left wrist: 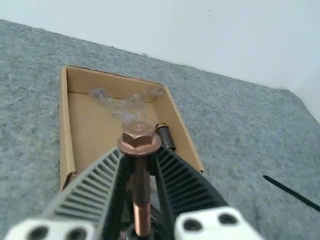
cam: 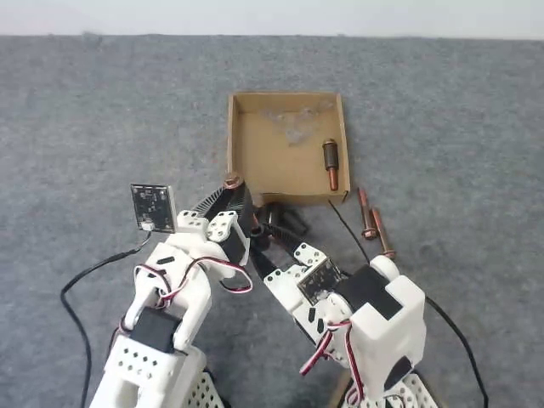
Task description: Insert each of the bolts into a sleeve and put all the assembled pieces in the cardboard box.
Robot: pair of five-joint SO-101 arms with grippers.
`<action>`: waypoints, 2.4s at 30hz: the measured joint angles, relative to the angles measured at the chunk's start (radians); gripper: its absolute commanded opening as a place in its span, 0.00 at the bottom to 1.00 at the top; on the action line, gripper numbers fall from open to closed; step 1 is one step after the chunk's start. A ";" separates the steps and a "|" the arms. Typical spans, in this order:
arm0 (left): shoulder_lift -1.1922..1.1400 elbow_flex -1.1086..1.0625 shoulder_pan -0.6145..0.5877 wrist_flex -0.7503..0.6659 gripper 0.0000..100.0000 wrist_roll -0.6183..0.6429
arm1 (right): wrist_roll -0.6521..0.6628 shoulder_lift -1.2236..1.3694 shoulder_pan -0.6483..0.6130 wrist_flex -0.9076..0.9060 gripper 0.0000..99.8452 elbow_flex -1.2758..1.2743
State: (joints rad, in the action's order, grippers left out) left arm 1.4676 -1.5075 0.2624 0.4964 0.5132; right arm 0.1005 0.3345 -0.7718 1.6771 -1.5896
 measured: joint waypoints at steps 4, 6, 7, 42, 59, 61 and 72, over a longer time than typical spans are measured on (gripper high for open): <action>0.000 -0.032 0.002 0.000 0.01 -0.002 | 0.000 0.000 0.000 0.000 0.01 0.000; 0.000 -0.037 0.003 0.000 0.01 -0.009 | 0.000 0.002 -0.002 0.000 0.01 0.000; 0.000 -0.040 0.006 0.000 0.01 -0.015 | 0.000 0.002 -0.002 0.000 0.01 0.000; 0.029 -0.180 0.087 -0.003 0.01 -0.068 | -0.002 0.003 0.014 -0.002 0.01 0.000; 0.020 -0.196 0.118 -0.002 0.03 -0.068 | -0.002 0.002 0.020 -0.002 0.01 0.000; 0.020 -0.196 0.118 -0.002 0.07 -0.068 | -0.002 0.002 0.020 -0.002 0.01 0.000; 0.025 -0.196 0.118 0.034 0.13 -0.072 | -0.002 0.002 0.031 -0.002 0.01 0.000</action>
State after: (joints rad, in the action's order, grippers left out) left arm 1.4922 -1.7039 0.3805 0.5301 0.4411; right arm 0.0990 0.3360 -0.7411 1.6755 -1.5896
